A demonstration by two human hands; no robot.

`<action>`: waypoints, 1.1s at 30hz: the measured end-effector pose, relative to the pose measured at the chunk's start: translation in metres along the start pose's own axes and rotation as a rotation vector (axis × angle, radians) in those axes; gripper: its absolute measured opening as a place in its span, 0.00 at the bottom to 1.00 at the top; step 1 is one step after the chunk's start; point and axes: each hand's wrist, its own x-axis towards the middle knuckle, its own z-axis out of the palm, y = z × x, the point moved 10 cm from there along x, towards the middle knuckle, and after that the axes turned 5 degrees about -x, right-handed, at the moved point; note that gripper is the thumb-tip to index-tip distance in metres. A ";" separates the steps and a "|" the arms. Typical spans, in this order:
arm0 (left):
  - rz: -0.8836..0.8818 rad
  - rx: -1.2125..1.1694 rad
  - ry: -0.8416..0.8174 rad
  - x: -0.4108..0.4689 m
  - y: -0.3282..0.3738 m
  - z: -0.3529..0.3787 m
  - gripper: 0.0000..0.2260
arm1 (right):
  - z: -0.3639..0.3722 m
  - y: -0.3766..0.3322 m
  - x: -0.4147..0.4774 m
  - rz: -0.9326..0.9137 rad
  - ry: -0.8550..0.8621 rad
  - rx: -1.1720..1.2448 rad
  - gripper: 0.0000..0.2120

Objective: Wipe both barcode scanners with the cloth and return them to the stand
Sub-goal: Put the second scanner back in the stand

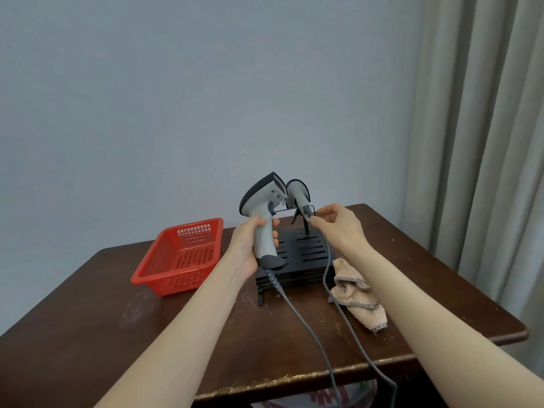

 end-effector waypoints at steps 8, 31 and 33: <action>0.091 0.104 -0.003 0.011 0.019 0.009 0.11 | 0.050 -0.017 -0.010 0.100 -0.360 0.404 0.21; 0.154 0.586 0.032 0.047 0.082 0.036 0.04 | 0.091 -0.086 0.032 -0.088 -0.396 0.015 0.13; 0.164 0.580 0.038 0.052 0.087 0.038 0.04 | 0.089 -0.089 0.039 -0.112 -0.369 -0.081 0.15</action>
